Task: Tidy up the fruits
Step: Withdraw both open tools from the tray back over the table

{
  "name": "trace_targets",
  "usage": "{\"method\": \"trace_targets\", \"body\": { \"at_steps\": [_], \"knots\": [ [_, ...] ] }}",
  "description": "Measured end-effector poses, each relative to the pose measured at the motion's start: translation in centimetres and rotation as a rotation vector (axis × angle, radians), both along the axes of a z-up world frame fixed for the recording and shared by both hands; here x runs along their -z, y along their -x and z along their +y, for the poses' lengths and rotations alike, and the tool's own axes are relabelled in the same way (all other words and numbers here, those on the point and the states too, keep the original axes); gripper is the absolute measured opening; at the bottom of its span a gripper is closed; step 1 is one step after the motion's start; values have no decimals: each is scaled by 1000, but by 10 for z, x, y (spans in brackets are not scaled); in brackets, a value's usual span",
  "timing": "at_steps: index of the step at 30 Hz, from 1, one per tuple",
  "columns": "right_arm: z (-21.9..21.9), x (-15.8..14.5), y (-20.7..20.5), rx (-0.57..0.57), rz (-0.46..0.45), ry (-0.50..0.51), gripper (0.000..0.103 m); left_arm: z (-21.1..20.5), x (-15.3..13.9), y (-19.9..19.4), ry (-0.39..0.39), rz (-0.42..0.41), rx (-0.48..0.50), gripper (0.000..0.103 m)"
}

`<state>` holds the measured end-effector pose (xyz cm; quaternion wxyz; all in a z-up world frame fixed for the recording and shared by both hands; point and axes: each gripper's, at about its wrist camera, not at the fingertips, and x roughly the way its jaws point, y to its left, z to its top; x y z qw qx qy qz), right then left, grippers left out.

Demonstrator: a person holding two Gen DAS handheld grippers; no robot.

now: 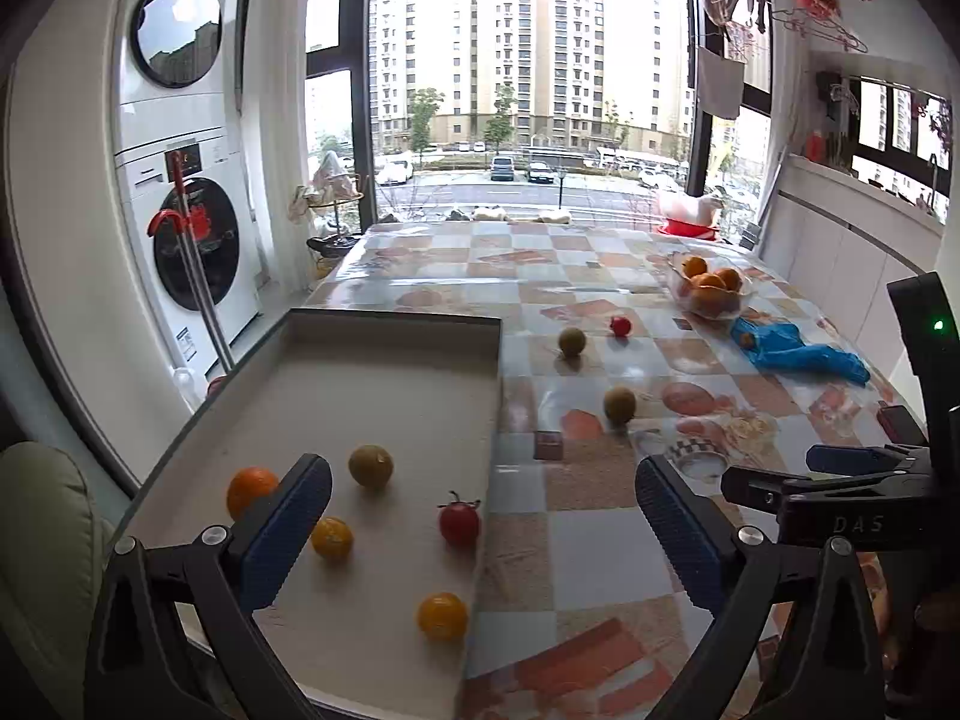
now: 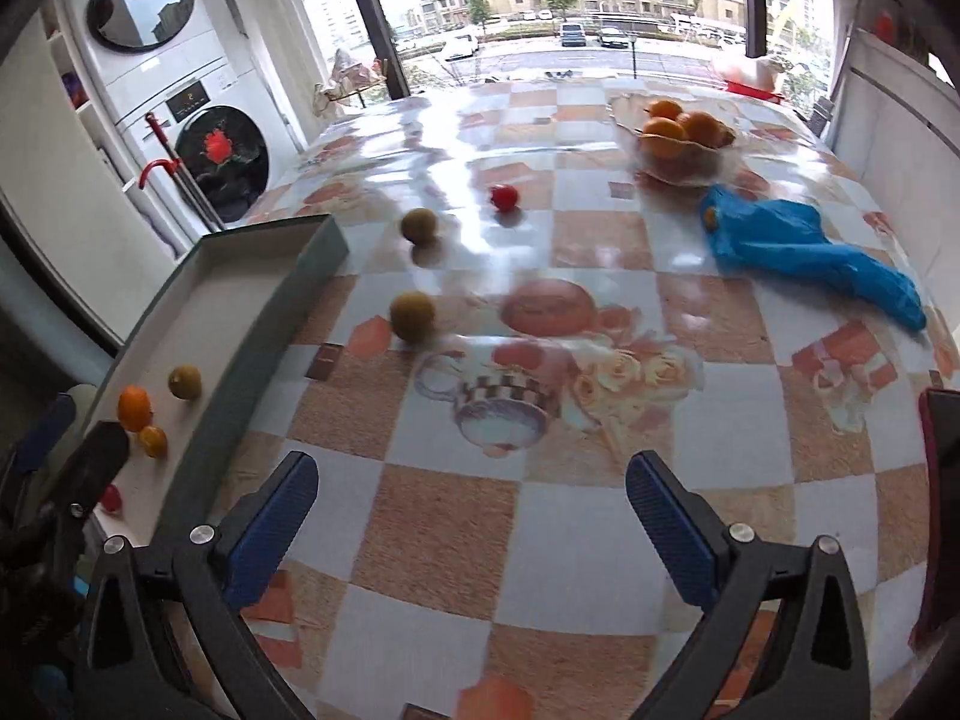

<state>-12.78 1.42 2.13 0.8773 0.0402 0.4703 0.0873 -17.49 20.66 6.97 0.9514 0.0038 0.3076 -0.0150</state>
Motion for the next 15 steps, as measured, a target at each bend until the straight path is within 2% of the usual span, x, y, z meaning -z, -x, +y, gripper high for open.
{"method": "trace_targets", "body": {
  "at_steps": [3, 6, 8, 10, 13, 15],
  "knots": [
    [-40, 13, 4, 76, 10, 81, 103, -43, 12, -8, -9, 69, 86, 101],
    [-69, 21, 5, 116, 10, 122, 103, -82, 34, -25, -43, 169, 127, 101],
    [-82, 23, 7, 131, -7, 157, 103, -98, 46, -33, -39, 206, 124, 101],
    [-89, 21, 8, 127, -24, 118, 103, -105, 53, -41, -27, 221, 101, 101],
    [-84, 24, 7, 114, -30, 171, 103, -106, 63, -50, -22, 249, 65, 101],
    [-84, 24, 8, 124, -32, 162, 103, -99, 69, -55, 18, 287, 54, 101]
  ]
}}
